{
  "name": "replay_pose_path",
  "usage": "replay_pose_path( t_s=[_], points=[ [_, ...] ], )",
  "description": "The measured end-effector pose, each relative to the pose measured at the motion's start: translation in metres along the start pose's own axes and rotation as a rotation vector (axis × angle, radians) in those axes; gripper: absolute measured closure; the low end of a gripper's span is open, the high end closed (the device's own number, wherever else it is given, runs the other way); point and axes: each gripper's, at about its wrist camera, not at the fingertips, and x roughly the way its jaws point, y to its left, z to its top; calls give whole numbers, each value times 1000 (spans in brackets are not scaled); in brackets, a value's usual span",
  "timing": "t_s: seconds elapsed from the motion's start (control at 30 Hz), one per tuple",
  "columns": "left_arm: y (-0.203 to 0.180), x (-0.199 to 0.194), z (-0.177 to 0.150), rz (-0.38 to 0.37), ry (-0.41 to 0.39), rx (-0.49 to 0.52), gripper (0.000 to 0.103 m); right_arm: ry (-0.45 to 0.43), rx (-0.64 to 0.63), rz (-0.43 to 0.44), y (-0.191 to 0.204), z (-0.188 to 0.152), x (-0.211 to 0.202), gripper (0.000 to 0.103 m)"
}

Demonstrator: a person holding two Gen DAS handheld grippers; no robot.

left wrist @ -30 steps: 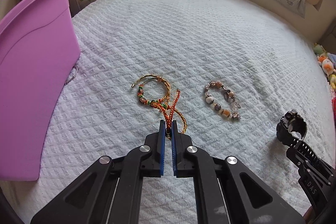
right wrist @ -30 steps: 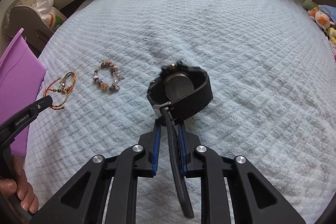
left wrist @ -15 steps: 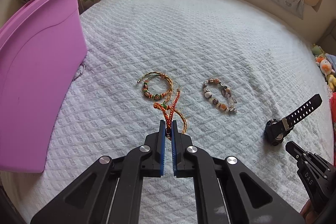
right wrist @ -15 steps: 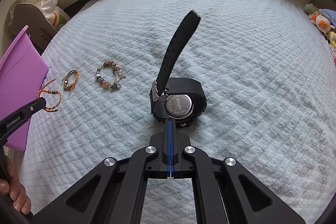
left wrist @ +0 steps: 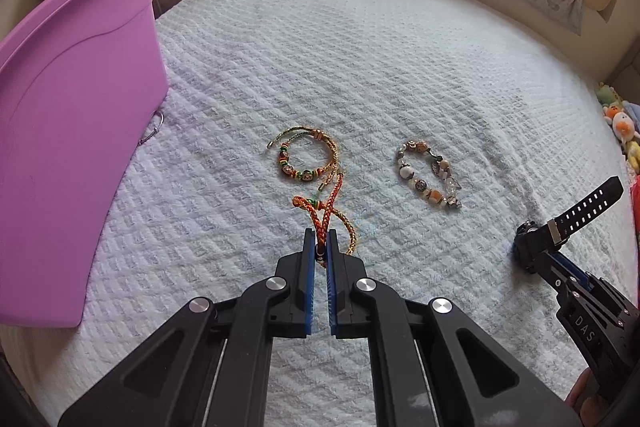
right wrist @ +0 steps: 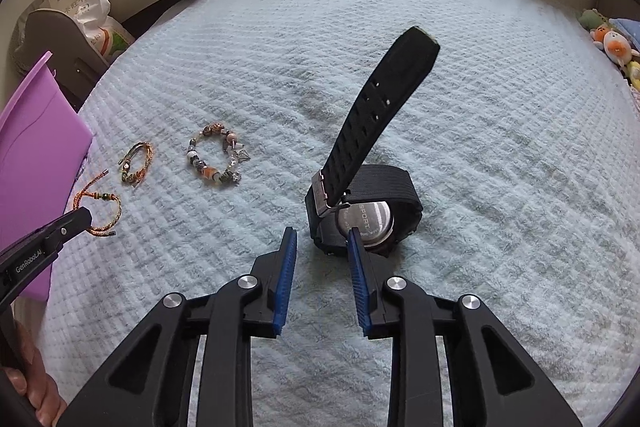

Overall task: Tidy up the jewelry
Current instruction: 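Lift the orange bracelet with the left gripper while the right lifts the black watch by its strap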

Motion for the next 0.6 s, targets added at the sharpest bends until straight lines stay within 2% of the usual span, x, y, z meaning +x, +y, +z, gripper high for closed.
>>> replay_pose_path(
  t_s=[0.5,0.6],
  points=[
    [5,9,1,-3,15,-7,97,0,8,-17,8,14,26,78],
    [6,10,1,-1,17,-9,97,-3,8,-22,8,15,29,85]
  ],
)
